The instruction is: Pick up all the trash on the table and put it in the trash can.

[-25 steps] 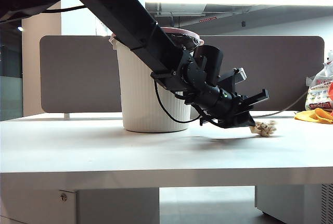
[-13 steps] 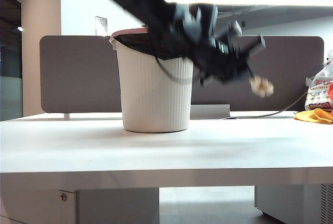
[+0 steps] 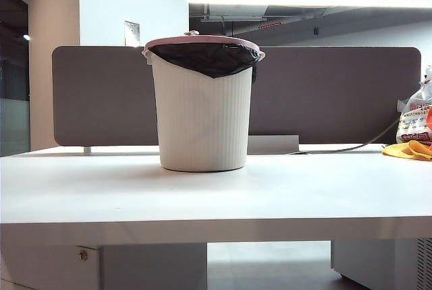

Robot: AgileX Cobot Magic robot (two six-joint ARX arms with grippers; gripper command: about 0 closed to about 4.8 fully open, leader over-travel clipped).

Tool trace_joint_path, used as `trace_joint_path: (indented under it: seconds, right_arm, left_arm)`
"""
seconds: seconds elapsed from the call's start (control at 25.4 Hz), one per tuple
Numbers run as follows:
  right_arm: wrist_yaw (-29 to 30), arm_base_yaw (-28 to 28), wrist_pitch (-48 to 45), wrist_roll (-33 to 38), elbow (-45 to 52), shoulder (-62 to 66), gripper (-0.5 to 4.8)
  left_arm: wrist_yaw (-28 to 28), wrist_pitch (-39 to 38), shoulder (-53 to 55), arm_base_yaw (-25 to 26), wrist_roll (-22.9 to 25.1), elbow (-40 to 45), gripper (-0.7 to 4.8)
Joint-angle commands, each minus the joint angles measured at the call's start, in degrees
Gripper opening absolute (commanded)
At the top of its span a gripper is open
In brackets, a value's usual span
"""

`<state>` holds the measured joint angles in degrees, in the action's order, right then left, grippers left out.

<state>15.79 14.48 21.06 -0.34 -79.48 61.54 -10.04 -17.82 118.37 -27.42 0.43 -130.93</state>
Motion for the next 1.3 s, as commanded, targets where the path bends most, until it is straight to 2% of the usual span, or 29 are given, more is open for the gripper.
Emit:
trace_joint_path:
  seconds: [0.04,0.2,0.24,0.28,0.32,0.35,0.63,0.67,0.71,0.75,0.87,0.91,0.99,1.06,1.22,1.3]
  right_arm:
    - [3.6,0.2,-5.0,2.3,-0.2,2.1,-0.07]
    - [5.0,0.5,-6.8,3.8,-0.2,4.5,-0.07]
    - [5.4,0.5,-7.1,3.9,-0.2,4.8,-0.07]
    - [6.3,0.5,-7.3,4.7,-0.2,4.9,-0.07]
    - [6.4,0.5,-7.7,5.2,-0.2,5.0,-0.07]
    - [6.4,0.5,-8.2,5.3,-0.2,4.9,-0.07]
    - [7.5,0.5,-7.4,5.3,-0.2,4.2,-0.07]
    - [7.5,0.5,-6.8,5.3,-0.3,3.8,-0.07]
    - [7.2,0.5,-5.7,5.2,-0.3,3.1,-0.07]
    - [7.0,0.5,-3.5,4.6,-0.3,2.0,-0.07]
    - [3.7,0.5,3.0,0.0,-0.2,-1.9,-0.07]
    - [0.7,0.5,3.9,-1.0,-0.2,-4.7,-0.07]
    - [0.7,0.5,4.2,-0.9,-0.2,-8.1,-0.07]
    - [0.7,0.5,5.9,-0.5,-0.2,-10.3,-0.07]
    - [0.7,0.5,15.5,-1.0,0.4,-12.6,-0.07]
    - [0.6,0.5,16.5,-0.9,2.4,-14.3,-0.07]
  left_arm:
    - [-0.5,-1.0,0.0,4.3,-2.1,-0.3,-0.06]
    - [-1.3,-2.6,0.8,6.6,-2.3,-0.3,0.0]
    - [-1.4,-2.7,0.8,6.6,-2.3,-0.3,0.5]
    - [-1.5,-2.7,0.8,6.6,-2.3,-0.3,2.49]
    - [-1.5,-2.6,0.8,6.6,-2.1,-0.3,4.25]
    - [-1.2,-2.7,0.8,6.6,-1.6,-0.3,4.79]
    - [-1.2,-3.0,-1.6,6.6,-0.6,-0.4,4.79]
    - [-1.2,-4.2,-3.5,6.6,-0.6,-0.4,4.26]
    - [-1.4,-5.9,-5.0,6.6,-0.6,-0.4,2.45]
    - [-1.2,-9.8,-7.7,6.6,-0.6,-0.4,-0.21]
    - [-1.1,-21.6,-15.0,6.6,1.2,-0.3,-0.05]
    - [-1.1,-26.4,-18.0,6.5,3.7,-0.3,-0.05]
    - [0.7,-32.6,-22.7,6.3,5.6,-0.3,-0.05]
    - [2.4,-36.1,-26.0,6.3,5.6,-0.3,-0.05]
    - [5.9,-42.8,-33.0,6.2,6.9,0.0,-0.05]
    - [6.4,-44.7,-36.3,6.2,6.9,1.1,-0.05]
